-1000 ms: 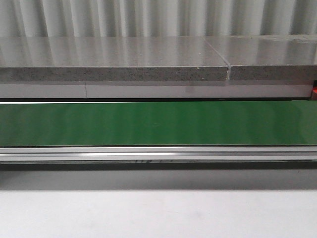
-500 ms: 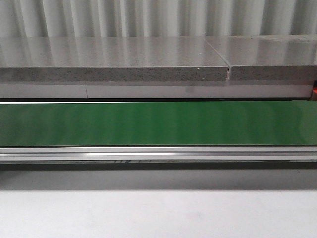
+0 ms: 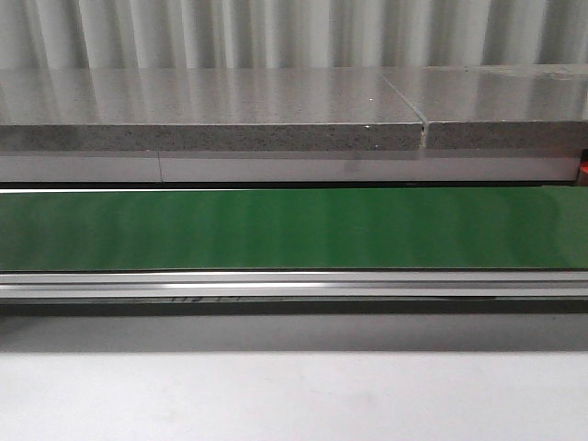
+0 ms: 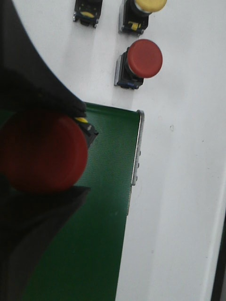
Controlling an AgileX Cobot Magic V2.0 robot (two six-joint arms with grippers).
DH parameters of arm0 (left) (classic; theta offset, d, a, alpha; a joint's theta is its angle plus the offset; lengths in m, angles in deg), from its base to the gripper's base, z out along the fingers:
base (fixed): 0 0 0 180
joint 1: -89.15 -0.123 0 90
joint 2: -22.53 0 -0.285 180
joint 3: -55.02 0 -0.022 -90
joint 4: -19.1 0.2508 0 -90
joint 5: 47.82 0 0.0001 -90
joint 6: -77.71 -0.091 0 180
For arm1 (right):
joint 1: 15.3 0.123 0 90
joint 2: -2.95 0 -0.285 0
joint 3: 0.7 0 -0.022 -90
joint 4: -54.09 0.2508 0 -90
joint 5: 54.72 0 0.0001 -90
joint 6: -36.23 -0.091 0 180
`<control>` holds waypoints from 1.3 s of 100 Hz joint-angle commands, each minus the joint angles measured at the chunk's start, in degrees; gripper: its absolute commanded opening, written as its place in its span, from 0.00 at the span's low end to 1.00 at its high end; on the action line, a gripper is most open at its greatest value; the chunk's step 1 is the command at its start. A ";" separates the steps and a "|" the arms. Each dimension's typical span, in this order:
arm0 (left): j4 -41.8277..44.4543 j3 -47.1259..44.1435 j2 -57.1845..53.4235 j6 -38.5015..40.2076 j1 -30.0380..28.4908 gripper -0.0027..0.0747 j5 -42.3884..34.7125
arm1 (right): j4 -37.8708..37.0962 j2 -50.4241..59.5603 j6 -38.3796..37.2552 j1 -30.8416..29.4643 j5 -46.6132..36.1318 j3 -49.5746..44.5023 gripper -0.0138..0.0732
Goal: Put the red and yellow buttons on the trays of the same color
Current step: 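Set the red button on the green belt and open the left gripper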
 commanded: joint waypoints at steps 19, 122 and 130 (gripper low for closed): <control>-0.63 1.41 3.41 -0.47 0.76 0.01 -1.70 | -0.18 0.16 0.49 0.10 -3.12 1.36 0.08; -3.41 4.00 -0.66 -4.55 5.21 0.73 -0.39 | -0.18 0.16 0.49 0.10 -3.10 1.36 0.08; -3.41 4.00 -2.21 -4.55 5.46 0.73 -1.62 | -0.18 0.16 0.49 0.10 -3.11 1.36 0.08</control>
